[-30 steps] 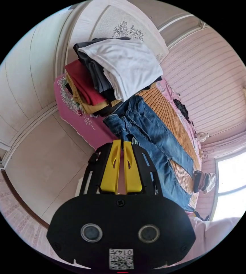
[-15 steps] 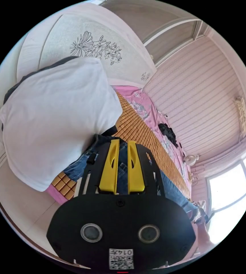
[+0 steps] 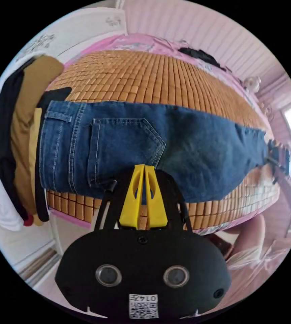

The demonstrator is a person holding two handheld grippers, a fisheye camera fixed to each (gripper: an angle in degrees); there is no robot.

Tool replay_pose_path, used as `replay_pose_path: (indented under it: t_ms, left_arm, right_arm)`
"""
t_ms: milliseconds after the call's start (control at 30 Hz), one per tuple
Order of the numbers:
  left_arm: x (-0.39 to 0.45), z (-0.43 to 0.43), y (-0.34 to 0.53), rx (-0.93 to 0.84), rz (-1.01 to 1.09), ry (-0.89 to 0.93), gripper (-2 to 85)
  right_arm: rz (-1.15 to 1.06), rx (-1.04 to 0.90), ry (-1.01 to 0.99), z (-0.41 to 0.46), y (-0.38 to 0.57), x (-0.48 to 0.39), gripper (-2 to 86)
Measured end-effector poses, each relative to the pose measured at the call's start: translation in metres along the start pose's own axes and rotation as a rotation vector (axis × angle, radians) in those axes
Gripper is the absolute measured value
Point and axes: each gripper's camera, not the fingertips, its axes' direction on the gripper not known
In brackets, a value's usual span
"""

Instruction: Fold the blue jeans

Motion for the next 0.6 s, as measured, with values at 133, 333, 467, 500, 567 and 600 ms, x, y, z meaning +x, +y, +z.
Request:
replay_pose_path:
  t_ms: [133,333,467,500,567,600]
  left_arm:
    - [0.049,0.022,-0.005,-0.059,0.251,-0.207,-1.0]
    - [0.071,0.028,-0.011,-0.190,0.386,-0.246,-1.0]
    - [0.086,0.028,-0.003,-0.235,0.457,-0.276,-0.9]
    - [0.088,0.027,-0.002,-0.231,0.459,-0.269,-0.9]
    - [0.095,0.014,0.005,-0.183,0.471,-0.228,-0.8]
    - [0.098,0.009,0.007,-0.165,0.476,-0.208,-0.7]
  right_arm:
    - [-0.169,-0.018,0.102,-0.003,0.009,-0.022,-0.5]
    - [-0.287,-0.151,0.108,-0.017,0.099,-0.029,-0.5]
    - [-0.175,-0.148,0.002,-0.031,0.186,-0.012,-0.4]
    - [-0.128,-0.132,-0.040,-0.036,0.210,-0.004,-0.4]
    - [-0.057,-0.115,-0.050,-0.043,0.240,0.008,-0.3]
    - [-0.033,-0.089,-0.054,-0.049,0.255,0.015,-0.3]
